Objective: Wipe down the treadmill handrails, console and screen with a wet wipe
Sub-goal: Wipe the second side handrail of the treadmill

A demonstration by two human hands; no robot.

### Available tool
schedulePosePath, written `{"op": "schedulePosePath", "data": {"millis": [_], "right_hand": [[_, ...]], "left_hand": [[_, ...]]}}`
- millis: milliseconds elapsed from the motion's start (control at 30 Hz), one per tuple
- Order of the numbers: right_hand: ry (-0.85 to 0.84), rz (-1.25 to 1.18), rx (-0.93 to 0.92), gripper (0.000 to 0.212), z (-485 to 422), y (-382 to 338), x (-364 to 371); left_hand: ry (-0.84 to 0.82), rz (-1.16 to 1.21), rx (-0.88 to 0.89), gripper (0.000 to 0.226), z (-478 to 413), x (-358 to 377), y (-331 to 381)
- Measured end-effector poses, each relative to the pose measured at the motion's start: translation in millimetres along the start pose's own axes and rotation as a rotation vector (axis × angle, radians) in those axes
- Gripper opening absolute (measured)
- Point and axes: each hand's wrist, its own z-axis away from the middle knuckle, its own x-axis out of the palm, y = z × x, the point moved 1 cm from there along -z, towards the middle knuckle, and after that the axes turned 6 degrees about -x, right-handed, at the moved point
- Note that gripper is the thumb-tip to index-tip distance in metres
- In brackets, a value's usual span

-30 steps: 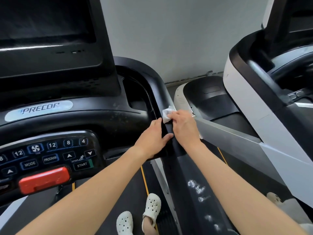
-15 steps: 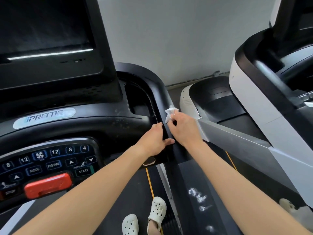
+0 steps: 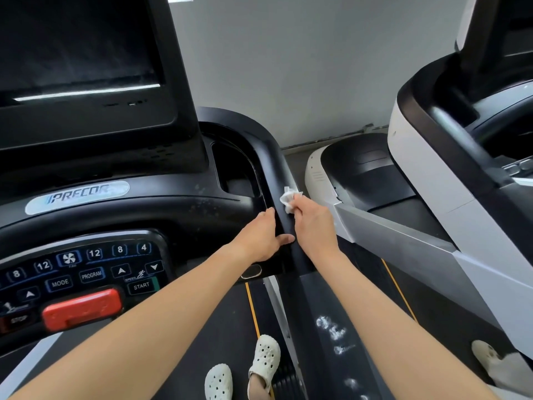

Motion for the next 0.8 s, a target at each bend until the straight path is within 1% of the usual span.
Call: {"op": "schedulePosePath", "data": {"millis": [67, 133, 233, 333, 433, 533, 667, 800], "right_hand": [[-0.009, 0.022, -0.045, 0.026, 21.9, 0.6, -4.1], [-0.031, 0.075, -0.077, 0.025, 36.1, 3.7, -7.8], [-0.03, 0.1, -0.044, 0.029, 26.7, 8.0, -5.0], [0.001, 0.072, 0.075, 0.037, 1.8, 8.6, 3.1], [-0.027, 0.081, 0.142, 0.037, -2.2, 10.1, 7.2], [-0.02, 0.086, 0.106, 0.034, 21.5, 7.6, -1.4], [-0.017, 0.112, 0.039, 0.021, 60.7, 6.8, -16.1], [0.01, 0.168, 0.098, 0.024, 47.0, -0.7, -12.3]], "left_hand": [[0.007, -0.011, -0.005, 0.084, 3.6, 0.1, 1.9], [0.009, 0.002, -0.017, 0.089, 6.4, 1.6, 3.5], [0.008, 0.021, -0.026, 0.087, 9.3, 2.5, 4.9], [0.006, 0.051, -0.041, 0.086, 13.1, 4.3, 6.0], [0.009, 0.075, -0.04, 0.086, 15.5, 7.7, 6.0], [0.025, 0.098, -0.033, 0.086, 17.7, 9.3, 4.3], [0.044, 0.141, -0.005, 0.083, 22.2, 15.5, -0.2], [0.055, 0.146, 0.01, 0.082, 26.6, 19.1, -4.8]]}}
